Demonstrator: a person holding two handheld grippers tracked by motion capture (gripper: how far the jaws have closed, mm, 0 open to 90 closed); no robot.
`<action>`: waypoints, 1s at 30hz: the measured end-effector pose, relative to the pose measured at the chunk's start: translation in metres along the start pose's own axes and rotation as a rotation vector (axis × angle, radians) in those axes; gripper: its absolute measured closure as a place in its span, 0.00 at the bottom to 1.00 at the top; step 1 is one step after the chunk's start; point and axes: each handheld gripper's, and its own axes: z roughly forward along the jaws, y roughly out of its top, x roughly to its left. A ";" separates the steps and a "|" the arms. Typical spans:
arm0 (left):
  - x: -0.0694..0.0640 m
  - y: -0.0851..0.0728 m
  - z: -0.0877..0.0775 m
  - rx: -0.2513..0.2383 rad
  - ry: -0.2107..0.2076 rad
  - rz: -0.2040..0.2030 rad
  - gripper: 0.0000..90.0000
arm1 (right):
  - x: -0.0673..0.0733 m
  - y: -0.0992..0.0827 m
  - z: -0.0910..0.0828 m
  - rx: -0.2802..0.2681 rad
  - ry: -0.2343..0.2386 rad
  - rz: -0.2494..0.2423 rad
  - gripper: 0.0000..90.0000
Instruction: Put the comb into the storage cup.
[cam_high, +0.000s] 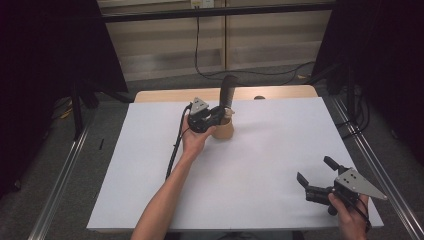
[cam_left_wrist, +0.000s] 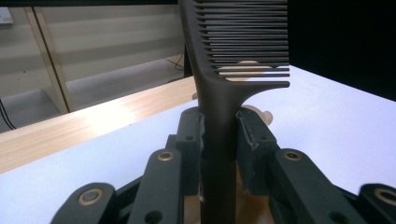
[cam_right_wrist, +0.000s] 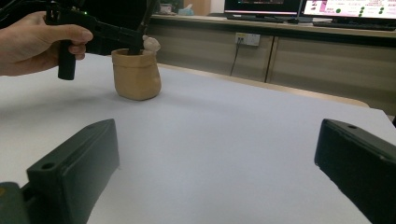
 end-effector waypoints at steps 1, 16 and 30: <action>0.000 0.000 0.000 0.002 0.000 -0.001 0.81 | 0.000 0.000 0.000 0.000 0.001 0.000 0.00; 0.000 -0.002 -0.001 0.020 -0.001 0.002 0.80 | 0.000 0.000 0.000 -0.002 -0.003 -0.001 0.00; 0.003 0.000 -0.005 0.005 0.006 -0.005 0.69 | 0.000 0.000 -0.001 -0.004 -0.004 0.001 0.00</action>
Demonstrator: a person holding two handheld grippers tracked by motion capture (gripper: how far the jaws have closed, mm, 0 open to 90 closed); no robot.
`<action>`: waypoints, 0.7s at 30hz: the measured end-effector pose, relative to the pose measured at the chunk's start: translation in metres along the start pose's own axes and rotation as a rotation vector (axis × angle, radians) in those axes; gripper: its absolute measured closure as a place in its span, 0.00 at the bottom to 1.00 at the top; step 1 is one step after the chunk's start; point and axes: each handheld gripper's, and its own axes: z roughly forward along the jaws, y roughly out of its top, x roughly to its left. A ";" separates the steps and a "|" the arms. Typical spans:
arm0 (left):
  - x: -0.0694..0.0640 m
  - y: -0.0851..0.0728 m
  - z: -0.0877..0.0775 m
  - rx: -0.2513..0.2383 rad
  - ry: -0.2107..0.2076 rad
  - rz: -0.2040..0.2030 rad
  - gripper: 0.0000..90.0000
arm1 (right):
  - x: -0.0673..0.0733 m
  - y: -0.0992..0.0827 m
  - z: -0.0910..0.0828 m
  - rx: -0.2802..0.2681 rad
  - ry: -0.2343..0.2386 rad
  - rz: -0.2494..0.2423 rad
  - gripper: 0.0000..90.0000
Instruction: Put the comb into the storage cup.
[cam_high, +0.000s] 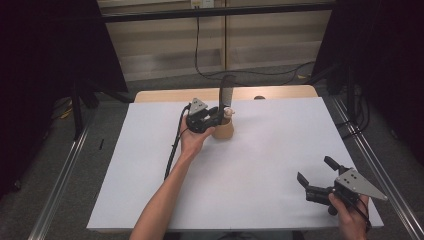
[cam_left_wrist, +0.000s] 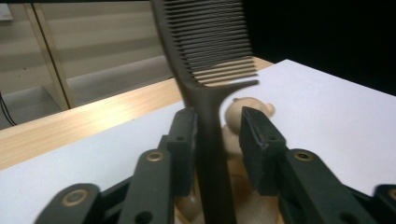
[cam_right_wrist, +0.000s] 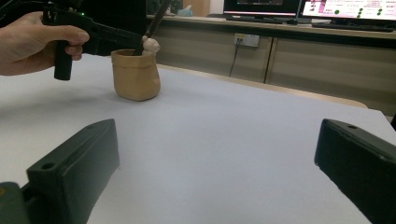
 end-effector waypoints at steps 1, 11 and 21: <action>0.000 0.000 0.000 -0.004 -0.001 -0.002 0.69 | 0.000 0.000 0.000 0.001 0.001 -0.003 0.00; 0.000 0.003 -0.007 -0.028 0.038 0.012 0.52 | 0.000 0.000 0.000 -0.002 -0.003 -0.001 0.00; 0.002 0.008 -0.020 -0.068 0.050 -0.057 0.24 | 0.000 0.000 -0.001 -0.002 -0.007 -0.003 0.00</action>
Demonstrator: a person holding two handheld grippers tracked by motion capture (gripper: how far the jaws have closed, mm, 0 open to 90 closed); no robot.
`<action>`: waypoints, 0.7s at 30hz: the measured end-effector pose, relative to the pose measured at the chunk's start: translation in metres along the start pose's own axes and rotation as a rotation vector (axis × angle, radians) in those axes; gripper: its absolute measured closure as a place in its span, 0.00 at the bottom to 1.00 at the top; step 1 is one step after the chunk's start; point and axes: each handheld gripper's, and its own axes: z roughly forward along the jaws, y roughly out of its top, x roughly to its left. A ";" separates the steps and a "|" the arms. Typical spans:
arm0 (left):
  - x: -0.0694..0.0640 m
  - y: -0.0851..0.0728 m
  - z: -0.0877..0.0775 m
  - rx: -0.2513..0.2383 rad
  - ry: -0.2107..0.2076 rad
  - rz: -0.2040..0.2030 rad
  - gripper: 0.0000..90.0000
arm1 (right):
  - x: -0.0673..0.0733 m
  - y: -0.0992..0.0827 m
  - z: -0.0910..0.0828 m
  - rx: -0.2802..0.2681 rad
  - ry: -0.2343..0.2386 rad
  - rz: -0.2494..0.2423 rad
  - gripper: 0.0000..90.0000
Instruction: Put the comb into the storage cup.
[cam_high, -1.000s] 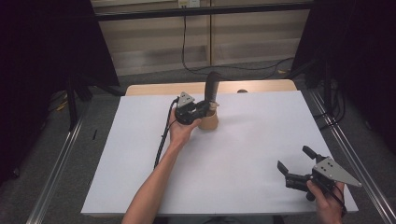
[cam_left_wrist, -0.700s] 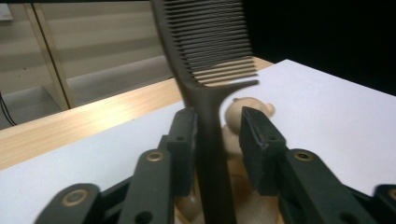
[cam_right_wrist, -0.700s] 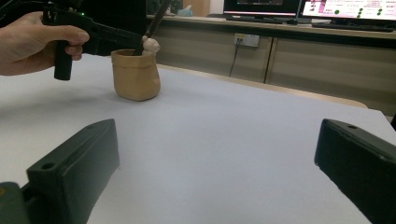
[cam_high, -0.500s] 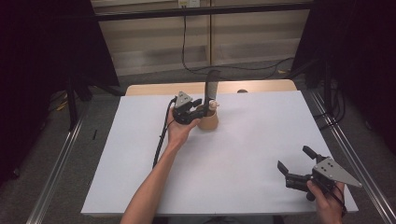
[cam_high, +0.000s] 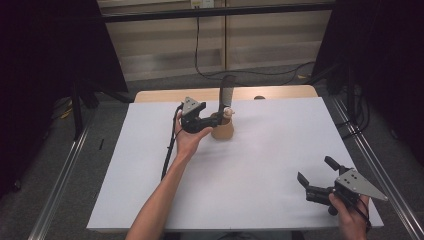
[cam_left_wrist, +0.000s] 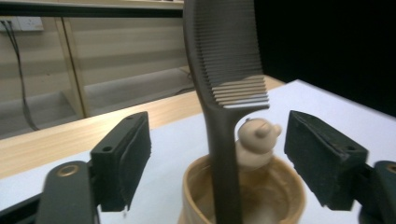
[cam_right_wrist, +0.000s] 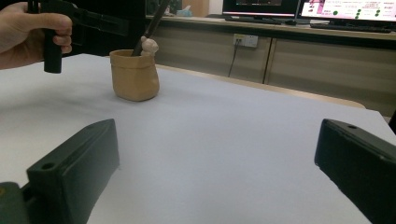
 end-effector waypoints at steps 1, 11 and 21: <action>0.000 0.001 -0.001 -0.004 -0.001 0.005 0.21 | 0.000 0.000 0.000 0.001 -0.001 -0.001 0.00; 0.001 0.006 -0.014 0.008 -0.028 0.065 0.04 | -0.001 0.000 0.000 0.003 -0.004 0.002 0.00; -0.001 0.015 -0.027 -0.031 -0.020 0.088 0.06 | -0.002 -0.001 0.000 0.003 -0.007 0.009 0.00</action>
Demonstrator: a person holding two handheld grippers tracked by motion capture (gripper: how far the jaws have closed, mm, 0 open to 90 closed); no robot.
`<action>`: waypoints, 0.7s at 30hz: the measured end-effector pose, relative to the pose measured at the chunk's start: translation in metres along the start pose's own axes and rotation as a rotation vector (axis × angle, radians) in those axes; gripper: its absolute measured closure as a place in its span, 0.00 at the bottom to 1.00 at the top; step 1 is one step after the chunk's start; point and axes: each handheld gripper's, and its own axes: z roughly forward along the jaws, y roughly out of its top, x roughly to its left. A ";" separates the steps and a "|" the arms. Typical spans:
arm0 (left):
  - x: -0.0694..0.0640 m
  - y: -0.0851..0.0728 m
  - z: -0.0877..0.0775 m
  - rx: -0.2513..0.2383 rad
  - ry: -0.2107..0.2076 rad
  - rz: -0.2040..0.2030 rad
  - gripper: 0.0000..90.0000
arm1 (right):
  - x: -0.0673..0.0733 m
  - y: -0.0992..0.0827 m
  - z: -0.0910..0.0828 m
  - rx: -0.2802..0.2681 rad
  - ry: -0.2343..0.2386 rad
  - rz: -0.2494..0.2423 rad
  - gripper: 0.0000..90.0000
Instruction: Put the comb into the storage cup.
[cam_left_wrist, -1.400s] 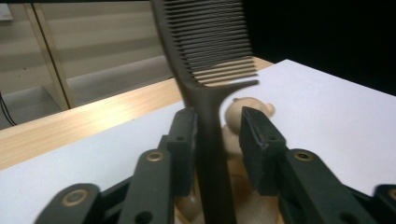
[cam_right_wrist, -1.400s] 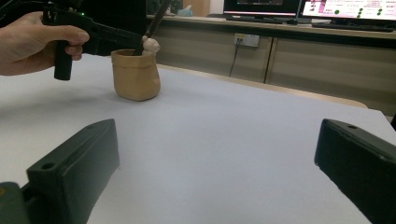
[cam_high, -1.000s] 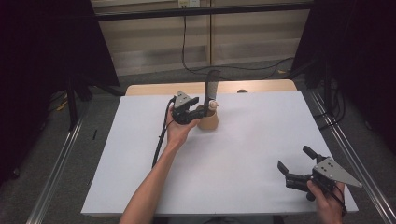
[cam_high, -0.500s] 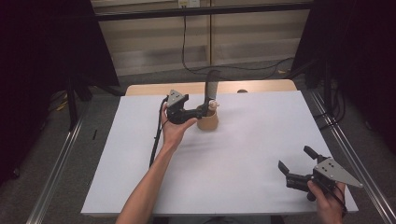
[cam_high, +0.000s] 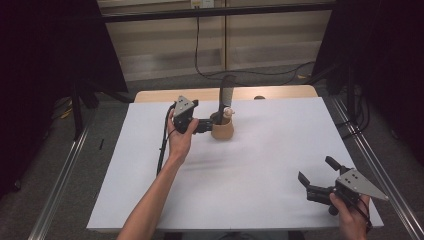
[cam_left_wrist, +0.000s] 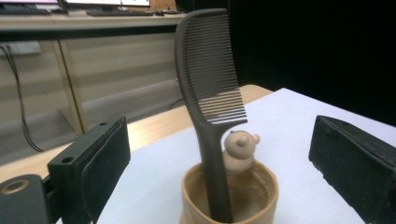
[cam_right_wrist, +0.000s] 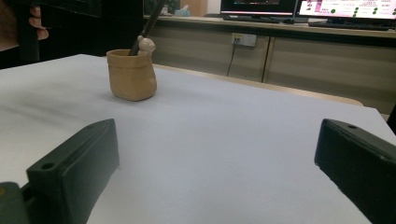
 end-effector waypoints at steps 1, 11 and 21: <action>0.000 0.000 0.000 -0.009 -0.006 -0.021 0.06 | 0.000 0.000 0.000 0.000 0.002 0.001 0.00; 0.003 -0.003 -0.021 -0.050 0.019 0.036 0.04 | -0.001 0.000 0.001 -0.003 -0.001 0.004 0.00; 0.002 -0.002 -0.035 -0.045 0.029 0.024 0.02 | -0.001 0.000 0.001 -0.007 0.001 0.010 0.00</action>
